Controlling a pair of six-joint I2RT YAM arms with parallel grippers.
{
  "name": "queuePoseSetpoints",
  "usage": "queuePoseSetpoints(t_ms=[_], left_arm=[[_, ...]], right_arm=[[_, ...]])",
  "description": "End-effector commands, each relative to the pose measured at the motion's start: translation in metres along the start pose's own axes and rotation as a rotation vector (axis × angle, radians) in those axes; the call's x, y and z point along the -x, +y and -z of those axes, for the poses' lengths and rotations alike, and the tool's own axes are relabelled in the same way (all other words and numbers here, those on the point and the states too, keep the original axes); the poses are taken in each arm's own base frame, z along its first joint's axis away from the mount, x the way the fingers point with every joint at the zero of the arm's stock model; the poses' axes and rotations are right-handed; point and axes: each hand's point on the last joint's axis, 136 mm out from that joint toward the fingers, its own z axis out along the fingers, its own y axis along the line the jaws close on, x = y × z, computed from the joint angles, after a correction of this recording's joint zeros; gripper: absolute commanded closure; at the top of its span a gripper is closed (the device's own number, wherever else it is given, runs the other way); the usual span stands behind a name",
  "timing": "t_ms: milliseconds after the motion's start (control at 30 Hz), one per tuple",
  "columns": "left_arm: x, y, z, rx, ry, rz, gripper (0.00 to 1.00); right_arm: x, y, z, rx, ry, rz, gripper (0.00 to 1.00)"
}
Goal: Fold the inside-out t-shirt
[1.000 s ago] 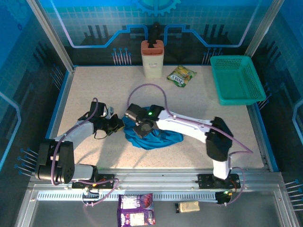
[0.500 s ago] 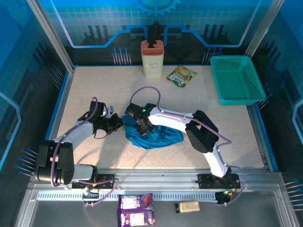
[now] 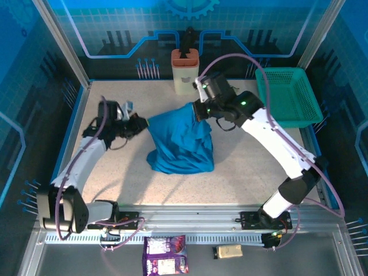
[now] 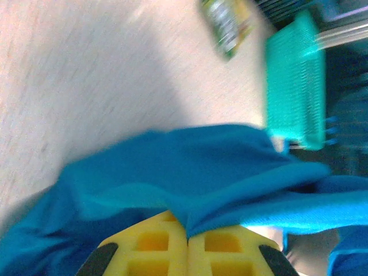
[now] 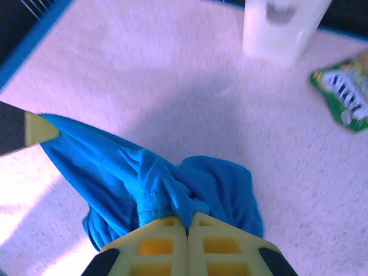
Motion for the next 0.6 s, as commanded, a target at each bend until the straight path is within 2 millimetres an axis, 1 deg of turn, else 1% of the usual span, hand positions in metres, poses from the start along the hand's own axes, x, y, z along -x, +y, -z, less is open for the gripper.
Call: queuePoseSetpoints(t_ms=[0, 67, 133, 167, 200, 233, 300, 333, 367, 400, 467, 567], left_arm=[[0.035, -0.048, 0.056, -0.023, -0.139, -0.111, 1.00], [0.046, -0.083, 0.081, -0.092, -0.203, -0.192, 1.00], [0.046, -0.106, 0.094, -0.171, -0.221, -0.249, 1.00], [0.042, -0.116, 0.095, -0.225, -0.209, -0.275, 0.97], [0.035, -0.120, 0.093, -0.269, -0.180, -0.284, 0.92], [0.026, -0.120, 0.087, -0.312, -0.137, -0.283, 0.87], [0.010, -0.109, 0.071, -0.329, -0.066, -0.262, 0.76], [0.002, -0.098, 0.061, -0.310, -0.035, -0.243, 0.68], [-0.007, -0.082, 0.049, -0.271, -0.007, -0.216, 0.61], [-0.012, -0.068, 0.041, -0.232, 0.011, -0.195, 0.56], [-0.023, -0.030, 0.022, -0.110, 0.050, -0.132, 0.54], [-0.039, 0.015, 0.001, 0.027, 0.109, -0.073, 0.50]], right_arm=[[0.022, -0.011, 0.049, 0.013, -0.090, 0.009, 1.00], [0.028, -0.018, 0.068, 0.024, -0.137, -0.015, 1.00], [0.024, -0.033, 0.076, 0.016, -0.157, -0.055, 1.00], [0.018, -0.044, 0.076, 0.000, -0.156, -0.083, 1.00], [0.010, -0.054, 0.074, -0.012, -0.148, -0.111, 1.00], [0.000, -0.071, 0.070, -0.029, -0.132, -0.162, 1.00], [-0.027, -0.101, 0.056, -0.056, -0.075, -0.264, 1.00], [-0.043, -0.116, 0.046, -0.076, -0.036, -0.312, 1.00], [-0.058, -0.131, 0.039, -0.107, 0.002, -0.346, 1.00], [-0.074, -0.142, 0.031, -0.135, 0.045, -0.371, 1.00], [-0.104, -0.160, 0.016, -0.180, 0.123, -0.410, 1.00], [-0.129, -0.171, 0.001, -0.203, 0.178, -0.428, 1.00]])
